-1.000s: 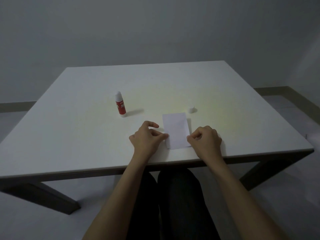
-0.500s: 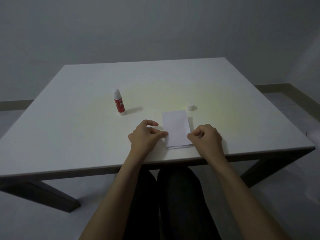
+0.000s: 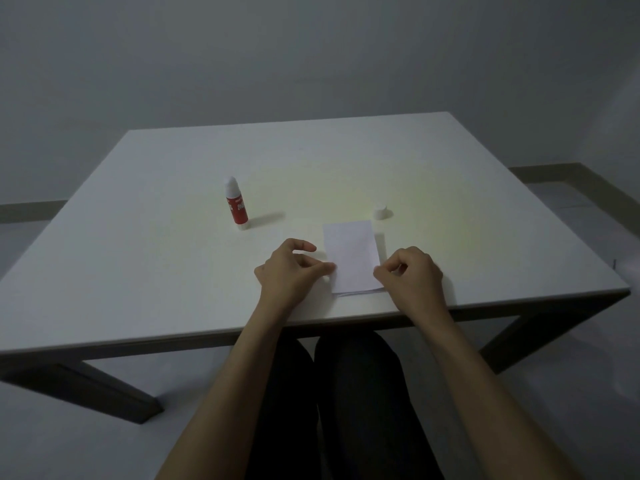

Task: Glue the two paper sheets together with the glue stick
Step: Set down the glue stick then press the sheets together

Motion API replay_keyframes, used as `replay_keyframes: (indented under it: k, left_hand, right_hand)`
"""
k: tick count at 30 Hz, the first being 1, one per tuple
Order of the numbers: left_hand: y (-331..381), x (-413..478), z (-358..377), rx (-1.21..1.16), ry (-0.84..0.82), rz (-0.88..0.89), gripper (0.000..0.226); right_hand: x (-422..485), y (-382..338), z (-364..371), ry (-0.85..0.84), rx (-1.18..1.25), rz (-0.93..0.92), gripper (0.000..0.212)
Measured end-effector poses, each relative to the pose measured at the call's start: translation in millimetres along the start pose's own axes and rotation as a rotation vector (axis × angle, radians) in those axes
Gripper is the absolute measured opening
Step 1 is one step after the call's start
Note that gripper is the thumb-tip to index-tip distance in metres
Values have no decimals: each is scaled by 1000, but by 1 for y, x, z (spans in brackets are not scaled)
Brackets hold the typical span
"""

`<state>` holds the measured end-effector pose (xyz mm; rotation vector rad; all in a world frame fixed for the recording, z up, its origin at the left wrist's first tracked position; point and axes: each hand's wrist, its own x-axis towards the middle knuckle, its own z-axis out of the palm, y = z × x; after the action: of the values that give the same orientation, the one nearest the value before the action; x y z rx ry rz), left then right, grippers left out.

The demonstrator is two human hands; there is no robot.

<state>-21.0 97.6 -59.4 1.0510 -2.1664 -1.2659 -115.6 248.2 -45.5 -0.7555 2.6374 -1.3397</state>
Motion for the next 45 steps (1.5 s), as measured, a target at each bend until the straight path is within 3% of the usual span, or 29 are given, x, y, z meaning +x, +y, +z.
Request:
replay_keyframes:
  k: [10,17,20,23,30,35,43,45]
  left_hand:
    - [0,-3,4,107,35,59,32]
    - [-1,-6,9,251,115,196,45]
    - [-7,-2,6,519,-37,388,59]
    - [-12,5,5,789,-295,528,51]
    - [-20,20,-10,856,-360,484,50]
    - [-34,28,-39,858,-348,420,52]
    - [-36,43,-56,924,-478,385,91]
    - [-37,43,-57,906,-483,389,97]
  right_hand:
    - [2,9,10,29,-110,-58,16]
    - [3,14,17,102,-170,-118,17]
    - [-2,18,19,9,-323,-257,49]
    - [0,21,24,-193,-614,-341,57]
    - [13,13,27,-411,-633,-370,55]
    - [15,-10,53,-422,-629,-433,55]
    - [13,-11,57,-384,-723,-426,55]
    - [7,-17,59,-380,-697,-459,65]
